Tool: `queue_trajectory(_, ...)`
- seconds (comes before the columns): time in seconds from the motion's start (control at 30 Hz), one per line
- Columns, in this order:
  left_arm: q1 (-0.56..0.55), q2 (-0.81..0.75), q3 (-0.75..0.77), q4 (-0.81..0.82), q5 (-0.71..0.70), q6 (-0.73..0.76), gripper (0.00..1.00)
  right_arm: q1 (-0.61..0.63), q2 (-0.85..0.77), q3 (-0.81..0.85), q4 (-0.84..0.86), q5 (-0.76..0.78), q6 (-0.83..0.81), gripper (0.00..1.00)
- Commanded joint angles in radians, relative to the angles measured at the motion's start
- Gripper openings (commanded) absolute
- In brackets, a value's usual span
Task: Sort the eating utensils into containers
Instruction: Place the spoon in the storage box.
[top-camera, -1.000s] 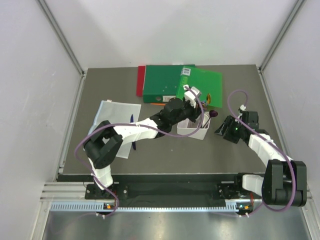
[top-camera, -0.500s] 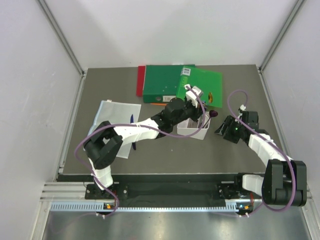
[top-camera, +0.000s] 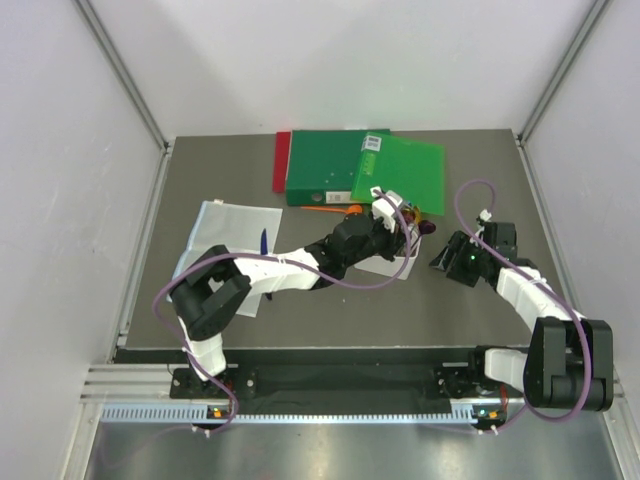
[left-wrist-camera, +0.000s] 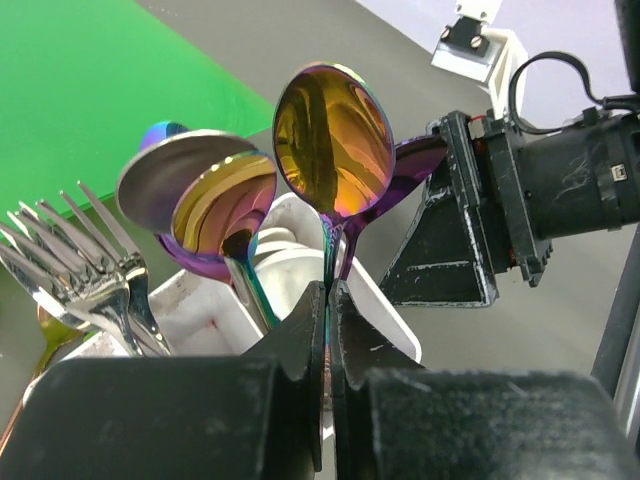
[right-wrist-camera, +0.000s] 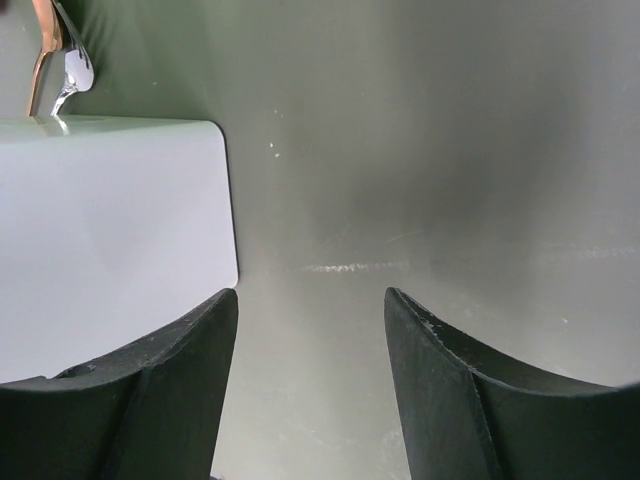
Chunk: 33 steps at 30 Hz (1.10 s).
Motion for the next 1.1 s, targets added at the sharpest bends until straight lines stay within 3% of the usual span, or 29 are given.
queue_trajectory(0.0, -0.011, -0.009, -0.006, 0.049, -0.018, -0.012, 0.06, -0.016, 0.002, 0.019, 0.042, -0.005, -0.012, 0.61)
queue_trajectory(0.23, -0.011, -0.003, 0.003, 0.014, -0.049, -0.003, 0.31, -0.016, 0.0, 0.017, 0.041, -0.004, -0.012, 0.61)
queue_trajectory(0.37, -0.013, -0.026, -0.009, 0.0, -0.066, 0.01, 0.32, -0.016, 0.002, 0.019, 0.042, -0.004, -0.009, 0.61)
queue_trajectory(0.5, -0.013, -0.11, 0.008, -0.116, -0.118, 0.072, 0.37, -0.018, 0.007, 0.023, 0.038, -0.005, -0.012, 0.61)
queue_trajectory(0.57, -0.013, -0.188, 0.045, -0.304, -0.202, 0.112, 0.41, -0.016, -0.004, 0.026, 0.033, -0.004, -0.014, 0.61)
queue_trajectory(0.6, -0.011, -0.205, 0.113, -0.408, -0.254, 0.146, 0.49, -0.016, -0.007, 0.026, 0.03, 0.0, -0.018, 0.61)
queue_trajectory(0.67, -0.013, -0.221, 0.202, -0.721, -0.337, 0.195, 0.52, -0.016, -0.016, 0.036, 0.016, 0.006, -0.028, 0.62)
queue_trajectory(0.77, -0.01, -0.227, 0.292, -0.971, -0.543, 0.234, 0.52, -0.016, -0.024, 0.039, 0.018, 0.015, -0.028, 0.63)
queue_trajectory(0.83, -0.008, -0.259, 0.249, -0.992, -0.626, 0.281, 0.51, -0.016, -0.02, 0.039, 0.021, 0.012, -0.023, 0.63)
queue_trajectory(1.0, 0.133, -0.212, 0.27, -1.125, -0.523, 0.275, 0.47, -0.016, 0.003, 0.04, 0.041, -0.008, -0.015, 0.63)
queue_trajectory(1.07, 0.194, -0.159, 0.302, -1.168, -0.413, 0.299, 0.47, -0.016, 0.01, 0.046, 0.037, -0.007, -0.018, 0.63)
